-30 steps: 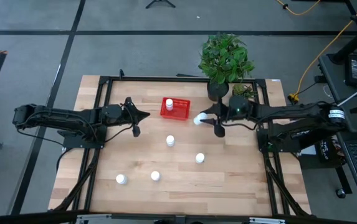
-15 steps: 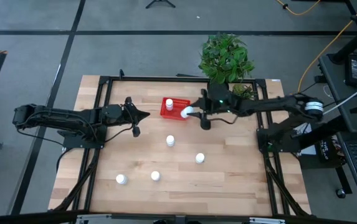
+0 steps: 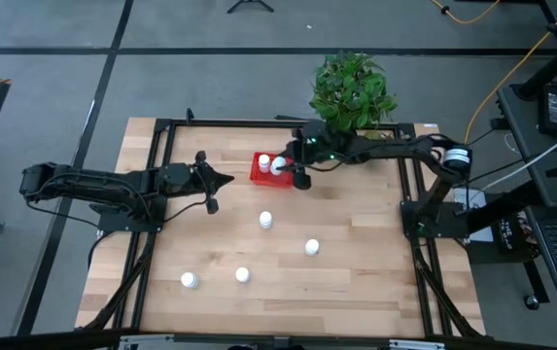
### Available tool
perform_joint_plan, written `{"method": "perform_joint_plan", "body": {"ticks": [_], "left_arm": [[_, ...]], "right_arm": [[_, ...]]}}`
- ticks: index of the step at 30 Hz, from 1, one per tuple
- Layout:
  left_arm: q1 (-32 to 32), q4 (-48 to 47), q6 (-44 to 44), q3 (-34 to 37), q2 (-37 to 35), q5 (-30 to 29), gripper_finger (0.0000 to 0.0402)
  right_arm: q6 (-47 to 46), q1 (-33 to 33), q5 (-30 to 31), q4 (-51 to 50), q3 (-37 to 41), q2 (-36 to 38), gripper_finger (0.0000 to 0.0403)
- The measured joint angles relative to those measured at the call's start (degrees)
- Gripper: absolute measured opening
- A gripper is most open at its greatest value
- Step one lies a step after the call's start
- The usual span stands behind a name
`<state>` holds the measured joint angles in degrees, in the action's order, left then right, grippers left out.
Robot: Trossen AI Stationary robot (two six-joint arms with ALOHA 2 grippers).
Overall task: Pick and place pill bottles into a basket
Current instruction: Put the white pill bottle into the red bin
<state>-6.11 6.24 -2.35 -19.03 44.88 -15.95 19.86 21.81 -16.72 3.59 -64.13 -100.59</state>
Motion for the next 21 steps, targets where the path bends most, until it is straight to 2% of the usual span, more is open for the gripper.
{"method": "perform_joint_plan", "body": {"ticks": [7,21], "left_arm": [[0.00,-0.02,2.50,0.00,0.00,0.01,0.0007],[0.00,-0.02,2.23,0.00,0.00,-0.03,0.0007]], "right_arm": [[-0.31,2.62,0.14,-0.43,-1.72,-2.72,0.0152],[-0.46,2.36,0.13,-1.68,-1.72,-4.69,0.0152]]}}
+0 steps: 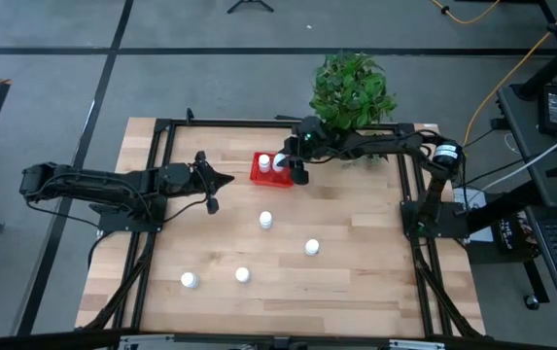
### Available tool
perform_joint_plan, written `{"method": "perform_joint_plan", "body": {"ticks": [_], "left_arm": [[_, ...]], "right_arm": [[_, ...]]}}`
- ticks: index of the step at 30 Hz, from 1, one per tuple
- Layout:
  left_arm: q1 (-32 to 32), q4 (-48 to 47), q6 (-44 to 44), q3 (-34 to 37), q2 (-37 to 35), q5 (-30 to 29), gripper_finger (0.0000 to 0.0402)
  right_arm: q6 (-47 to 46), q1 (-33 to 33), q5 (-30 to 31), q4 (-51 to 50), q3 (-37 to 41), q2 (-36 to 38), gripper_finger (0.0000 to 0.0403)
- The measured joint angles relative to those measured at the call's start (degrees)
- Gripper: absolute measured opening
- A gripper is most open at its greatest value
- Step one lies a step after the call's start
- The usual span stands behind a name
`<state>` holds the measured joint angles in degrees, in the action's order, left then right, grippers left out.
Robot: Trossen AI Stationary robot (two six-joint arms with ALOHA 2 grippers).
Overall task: Pick and place pill bottles into a basket
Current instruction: Put the white pill bottle into the red bin
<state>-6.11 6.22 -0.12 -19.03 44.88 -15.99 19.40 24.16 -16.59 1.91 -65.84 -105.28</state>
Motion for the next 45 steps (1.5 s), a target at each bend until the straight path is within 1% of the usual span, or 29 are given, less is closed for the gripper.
{"method": "perform_joint_plan", "body": {"ticks": [4,9,12,15,19,24,32,36,45], "left_arm": [[0.00,0.00,0.31,0.00,0.00,0.00,0.0002],[0.00,0.00,0.41,0.00,0.00,0.00,0.0004],[0.00,0.01,0.41,0.00,0.00,0.00,0.0007],[0.00,0.00,0.69,0.00,0.00,0.00,0.0007],[0.00,0.00,1.06,0.00,0.02,0.00,0.0003],[0.00,0.01,1.77,0.00,0.00,0.00,0.0003],[0.00,0.01,2.40,0.00,0.00,0.07,0.0005],[0.01,0.01,2.40,0.00,0.01,0.10,0.0002],[0.00,0.02,2.40,0.00,0.00,0.22,0.0006]], "right_arm": [[0.32,-0.11,1.75,1.54,0.02,-1.59,0.0152],[0.42,-0.45,2.20,2.38,0.04,-2.04,0.0152],[0.81,-1.18,4.71,2.56,0.04,-2.05,0.0152],[2.16,-1.83,5.22,2.66,0.04,-2.05,0.0152],[2.45,-2.33,7.50,2.74,0.04,-2.05,0.0152],[2.18,-2.29,7.59,2.65,0.13,-2.13,0.0152],[2.16,-2.29,7.66,4.91,0.28,-5.05,0.0152],[2.16,-2.29,7.88,5.47,0.26,-5.09,0.0152],[2.53,-2.23,8.14,5.82,0.26,-5.09,0.0152]]}}
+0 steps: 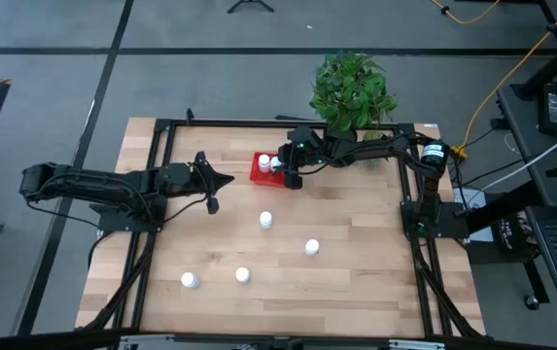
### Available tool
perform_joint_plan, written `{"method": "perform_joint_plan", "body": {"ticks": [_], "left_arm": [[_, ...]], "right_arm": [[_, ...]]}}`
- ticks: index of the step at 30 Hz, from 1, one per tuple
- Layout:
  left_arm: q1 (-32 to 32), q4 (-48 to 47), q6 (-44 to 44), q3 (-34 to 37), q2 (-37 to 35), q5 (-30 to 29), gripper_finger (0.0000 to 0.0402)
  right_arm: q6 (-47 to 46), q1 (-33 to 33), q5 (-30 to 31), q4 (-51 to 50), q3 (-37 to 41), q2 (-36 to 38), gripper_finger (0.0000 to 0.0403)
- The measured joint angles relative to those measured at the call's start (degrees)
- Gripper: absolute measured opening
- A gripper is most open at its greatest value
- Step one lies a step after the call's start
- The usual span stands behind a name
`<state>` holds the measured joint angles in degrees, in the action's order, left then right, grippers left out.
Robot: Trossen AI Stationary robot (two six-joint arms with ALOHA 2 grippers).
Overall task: Pick and place pill bottles into a basket
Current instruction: Put the white pill bottle into the red bin
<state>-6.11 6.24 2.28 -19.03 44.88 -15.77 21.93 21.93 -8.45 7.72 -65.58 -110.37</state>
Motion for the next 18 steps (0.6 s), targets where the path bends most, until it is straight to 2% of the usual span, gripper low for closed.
{"method": "perform_joint_plan", "body": {"ticks": [18], "left_arm": [[0.00,0.00,0.17,0.00,0.00,0.33,0.0002]], "right_arm": [[-0.39,0.57,-0.07,1.05,-0.04,-1.22,0.0152]]}}
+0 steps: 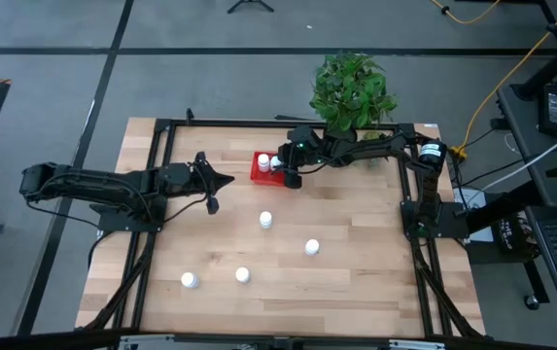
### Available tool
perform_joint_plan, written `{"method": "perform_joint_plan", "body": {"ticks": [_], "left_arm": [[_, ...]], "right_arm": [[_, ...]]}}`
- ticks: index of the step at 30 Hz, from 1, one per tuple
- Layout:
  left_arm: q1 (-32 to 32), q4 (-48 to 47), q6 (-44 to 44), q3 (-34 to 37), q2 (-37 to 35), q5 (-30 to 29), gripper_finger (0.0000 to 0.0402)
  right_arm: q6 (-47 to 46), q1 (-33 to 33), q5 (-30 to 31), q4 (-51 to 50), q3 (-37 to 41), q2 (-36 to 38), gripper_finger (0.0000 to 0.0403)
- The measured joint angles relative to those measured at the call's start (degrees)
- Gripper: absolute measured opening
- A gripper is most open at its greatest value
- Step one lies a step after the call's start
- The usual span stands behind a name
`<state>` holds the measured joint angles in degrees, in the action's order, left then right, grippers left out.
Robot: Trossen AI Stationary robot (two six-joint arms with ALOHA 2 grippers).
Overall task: Pick and place pill bottles into a basket
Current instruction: Put the white pill bottle into the red bin
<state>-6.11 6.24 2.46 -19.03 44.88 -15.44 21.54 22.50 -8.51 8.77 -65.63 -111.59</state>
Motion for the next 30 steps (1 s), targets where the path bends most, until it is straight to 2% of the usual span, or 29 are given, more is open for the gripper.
{"method": "perform_joint_plan", "body": {"ticks": [6,12,15,30], "left_arm": [[0.02,0.00,0.39,0.00,0.01,0.04,0.0007],[0.00,0.00,1.31,0.00,0.02,0.07,0.0004],[0.00,0.00,1.31,0.00,0.01,0.08,0.0002],[0.00,0.00,1.36,0.00,0.01,0.09,0.0002]], "right_arm": [[-0.01,0.00,0.00,0.40,0.00,0.00,0.0154],[-0.32,0.00,0.03,0.67,0.00,0.00,0.0207],[-0.35,-0.02,0.91,0.55,0.00,0.00,0.0216],[-0.11,0.00,1.40,0.44,0.00,0.00,0.0184]]}}
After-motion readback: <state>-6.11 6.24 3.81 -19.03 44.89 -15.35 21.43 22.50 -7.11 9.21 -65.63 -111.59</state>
